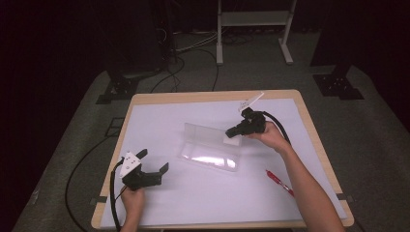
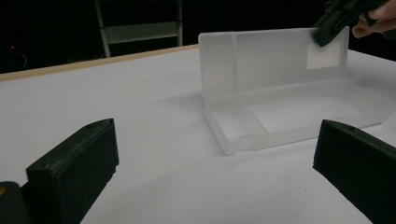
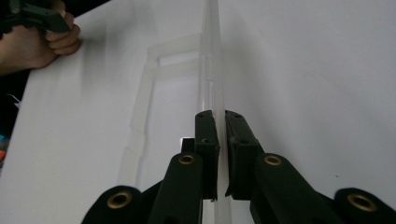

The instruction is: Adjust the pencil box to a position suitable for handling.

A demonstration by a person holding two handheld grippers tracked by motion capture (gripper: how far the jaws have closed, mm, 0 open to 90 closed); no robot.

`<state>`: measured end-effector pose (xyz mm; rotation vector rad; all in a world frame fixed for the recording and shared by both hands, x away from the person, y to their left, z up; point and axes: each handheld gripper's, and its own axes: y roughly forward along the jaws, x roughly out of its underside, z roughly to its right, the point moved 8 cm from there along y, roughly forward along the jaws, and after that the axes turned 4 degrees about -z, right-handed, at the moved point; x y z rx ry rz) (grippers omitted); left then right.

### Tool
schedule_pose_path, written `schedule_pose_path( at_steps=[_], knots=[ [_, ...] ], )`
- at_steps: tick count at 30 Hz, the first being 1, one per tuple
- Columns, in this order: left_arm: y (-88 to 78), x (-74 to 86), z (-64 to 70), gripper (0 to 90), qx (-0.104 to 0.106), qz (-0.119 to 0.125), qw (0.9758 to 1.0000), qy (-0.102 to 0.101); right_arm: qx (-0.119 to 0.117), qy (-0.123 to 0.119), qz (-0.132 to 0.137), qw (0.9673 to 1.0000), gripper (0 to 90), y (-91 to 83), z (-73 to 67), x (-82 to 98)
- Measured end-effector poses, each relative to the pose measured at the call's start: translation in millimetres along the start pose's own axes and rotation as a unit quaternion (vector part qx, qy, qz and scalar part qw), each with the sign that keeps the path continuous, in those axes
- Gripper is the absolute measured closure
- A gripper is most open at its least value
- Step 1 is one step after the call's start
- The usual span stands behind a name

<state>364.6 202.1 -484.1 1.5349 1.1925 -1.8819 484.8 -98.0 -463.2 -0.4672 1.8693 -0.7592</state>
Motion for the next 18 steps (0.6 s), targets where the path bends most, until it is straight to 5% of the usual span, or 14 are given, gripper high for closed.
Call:
schedule_pose_path(
  at_steps=[10, 18],
  knots=[
    [0.0, 0.2, 0.4, 0.0, 0.0, -0.002, 1.0, 0.002, -0.019, -0.01, 0.025, 0.9995, 84.1, -25.3, -19.2, -0.3],
    [0.2, 0.4, 0.5, 0.0, -0.002, -0.003, 1.0, 0.002, -0.046, -0.019, 0.022, 0.9985, 84.1, -33.7, -35.4, 19.2]
  ],
)
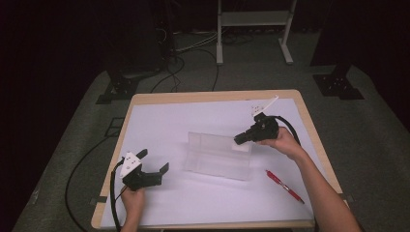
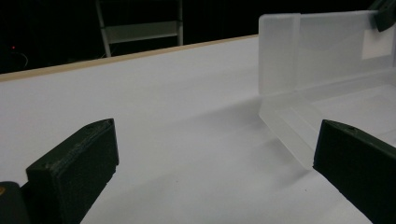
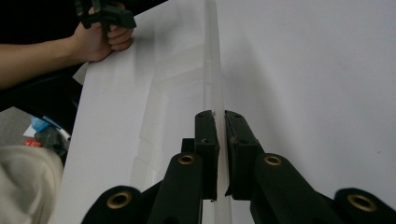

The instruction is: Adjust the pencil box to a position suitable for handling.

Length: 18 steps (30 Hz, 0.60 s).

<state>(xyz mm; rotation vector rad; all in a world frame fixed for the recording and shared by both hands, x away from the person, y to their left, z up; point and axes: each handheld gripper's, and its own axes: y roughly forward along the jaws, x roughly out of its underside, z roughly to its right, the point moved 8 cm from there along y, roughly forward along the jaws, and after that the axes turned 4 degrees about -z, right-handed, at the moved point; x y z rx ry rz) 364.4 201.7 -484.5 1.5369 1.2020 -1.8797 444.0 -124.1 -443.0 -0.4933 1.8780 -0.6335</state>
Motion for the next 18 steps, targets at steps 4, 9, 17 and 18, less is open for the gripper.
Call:
schedule_pose_path(
  at_steps=[4, 9, 17, 18],
  knots=[
    [-0.1, 0.1, 0.2, 0.0, 0.0, -0.001, 1.0, 0.001, -0.009, 0.001, -0.006, 0.9999, 84.0, 0.5, -1.4, 8.0],
    [0.0, 0.0, 0.2, 0.0, 0.0, -0.001, 1.0, 0.001, -0.016, 0.007, -0.012, 0.9998, 83.9, 3.0, -0.2, 18.2],
    [0.0, 0.0, 0.0, 0.0, 0.0, 0.0, 1.0, 0.0, -0.008, 0.005, -0.014, 0.9999, 83.5, 6.2, 1.1, 22.5],
    [0.0, 0.0, 0.0, 0.0, 0.0, 0.0, 1.0, 0.0, -0.004, 0.004, -0.015, 0.9999, 83.2, 6.5, 1.0, 22.9]
  ],
)
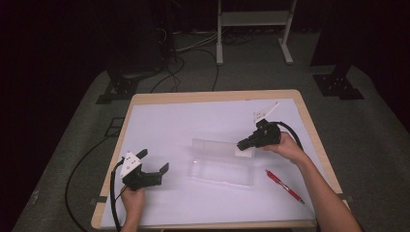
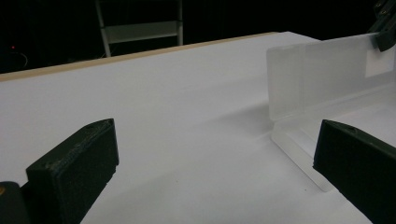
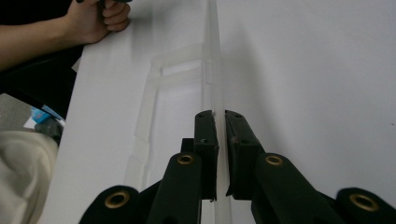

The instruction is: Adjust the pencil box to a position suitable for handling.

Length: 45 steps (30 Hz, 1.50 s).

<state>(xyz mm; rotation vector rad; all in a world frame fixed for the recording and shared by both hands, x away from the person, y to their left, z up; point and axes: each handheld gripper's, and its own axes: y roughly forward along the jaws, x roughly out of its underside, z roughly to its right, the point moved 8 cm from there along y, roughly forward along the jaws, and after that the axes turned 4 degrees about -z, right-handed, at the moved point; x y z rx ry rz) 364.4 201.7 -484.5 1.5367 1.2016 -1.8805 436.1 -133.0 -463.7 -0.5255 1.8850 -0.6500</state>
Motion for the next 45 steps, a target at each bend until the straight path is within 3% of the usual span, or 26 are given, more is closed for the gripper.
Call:
schedule_pose_path(
  at_steps=[1, 5, 9, 15, 31, 45],
  knots=[
    [-0.1, 0.0, 0.0, 0.0, 0.0, 0.0, 1.0, 0.0, 0.003, -0.002, -0.001, 1.0, 83.0, 0.3, 0.2, 0.5],
    [0.1, 0.0, -0.2, 0.0, 0.0, 0.0, 1.0, 0.001, 0.008, 0.003, 0.012, 0.9999, 65.7, -2.0, 1.4, -0.5],
    [0.3, 0.1, -0.2, 0.0, 0.0, 0.0, 1.0, 0.002, 0.025, 0.011, 0.028, 0.9992, 54.8, -11.3, 1.3, -3.7],
    [0.2, 0.1, -0.1, 0.0, 0.0, 0.0, 1.0, 0.0, 0.054, 0.021, 0.048, 0.9972, 46.7, -31.6, -0.6, -1.8],
    [0.2, 0.5, 0.1, 0.0, -0.001, -0.003, 1.0, 0.001, 0.121, 0.023, 0.064, 0.9903, 40.7, -72.3, -26.1, 35.9],
    [0.3, 0.4, -0.1, 0.0, -0.002, -0.003, 1.0, 0.001, 0.147, 0.039, 0.053, 0.9869, 39.6, -74.8, -39.0, 70.8]
  ],
)
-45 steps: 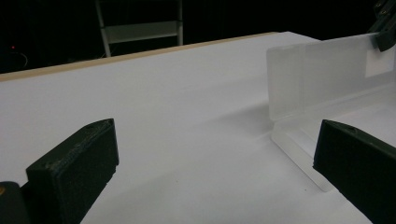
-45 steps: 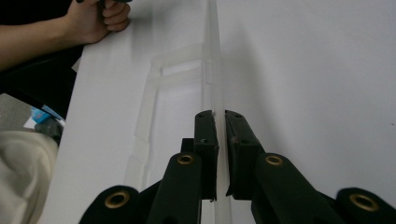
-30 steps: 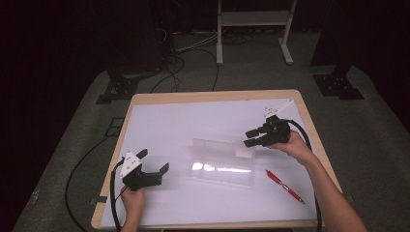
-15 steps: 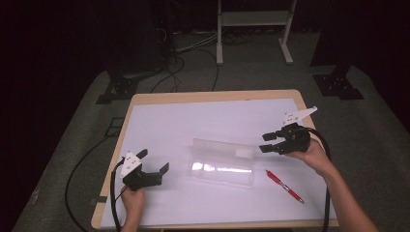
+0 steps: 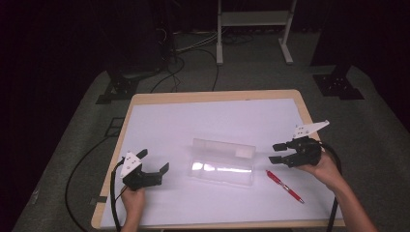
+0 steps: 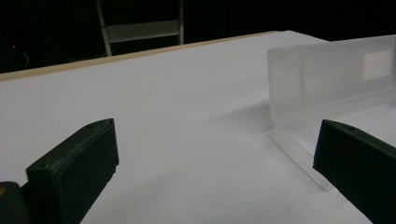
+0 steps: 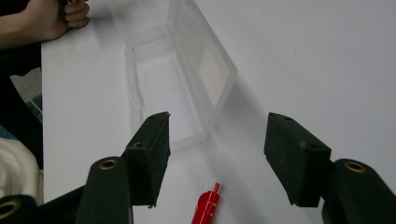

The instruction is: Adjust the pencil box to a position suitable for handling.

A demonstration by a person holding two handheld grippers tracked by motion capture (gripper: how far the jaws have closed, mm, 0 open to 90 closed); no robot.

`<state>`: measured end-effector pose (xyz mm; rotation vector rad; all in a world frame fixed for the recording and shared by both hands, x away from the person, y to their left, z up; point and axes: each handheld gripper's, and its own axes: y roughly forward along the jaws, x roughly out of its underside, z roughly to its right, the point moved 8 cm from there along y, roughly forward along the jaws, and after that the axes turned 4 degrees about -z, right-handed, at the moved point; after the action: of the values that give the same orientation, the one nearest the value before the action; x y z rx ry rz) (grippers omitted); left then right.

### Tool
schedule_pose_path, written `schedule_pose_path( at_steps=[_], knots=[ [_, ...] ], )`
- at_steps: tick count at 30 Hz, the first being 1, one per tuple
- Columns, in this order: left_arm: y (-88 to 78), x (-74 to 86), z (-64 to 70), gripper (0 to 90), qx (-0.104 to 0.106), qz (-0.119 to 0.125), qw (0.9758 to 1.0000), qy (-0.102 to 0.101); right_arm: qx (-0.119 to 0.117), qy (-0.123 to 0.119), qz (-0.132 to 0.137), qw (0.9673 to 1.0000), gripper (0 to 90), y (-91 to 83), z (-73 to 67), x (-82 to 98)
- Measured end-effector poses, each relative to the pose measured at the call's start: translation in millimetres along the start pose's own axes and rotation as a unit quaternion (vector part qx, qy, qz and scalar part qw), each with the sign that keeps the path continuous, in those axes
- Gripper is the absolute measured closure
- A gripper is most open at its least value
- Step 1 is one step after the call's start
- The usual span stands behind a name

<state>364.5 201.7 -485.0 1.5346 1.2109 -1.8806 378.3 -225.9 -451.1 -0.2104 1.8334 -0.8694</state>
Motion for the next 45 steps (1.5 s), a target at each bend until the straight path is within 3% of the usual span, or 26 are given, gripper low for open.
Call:
schedule_pose_path(
  at_steps=[14, 17, 32, 45],
  knots=[
    [-0.2, 0.0, 0.0, 0.0, 0.0, 0.0, 1.0, -0.001, 0.031, 0.009, -0.009, 0.9994, 40.2, -0.2, -9.6, 31.9],
    [-0.2, 0.0, 0.1, 0.0, 0.0, 0.0, 1.0, -0.001, 0.041, 0.015, -0.024, 0.9988, 40.1, 3.7, -11.2, 44.1],
    [-0.4, 0.1, 0.2, 0.0, 0.0, -0.001, 1.0, 0.0, 0.068, 0.024, -0.05, 0.9961, 42.9, 11.3, -23.8, 78.6],
    [-0.3, 0.1, 0.5, 0.0, 0.001, -0.001, 1.0, 0.001, 0.091, 0.035, -0.055, 0.9937, 55.6, 15.7, -31.4, 99.0]
  ],
)
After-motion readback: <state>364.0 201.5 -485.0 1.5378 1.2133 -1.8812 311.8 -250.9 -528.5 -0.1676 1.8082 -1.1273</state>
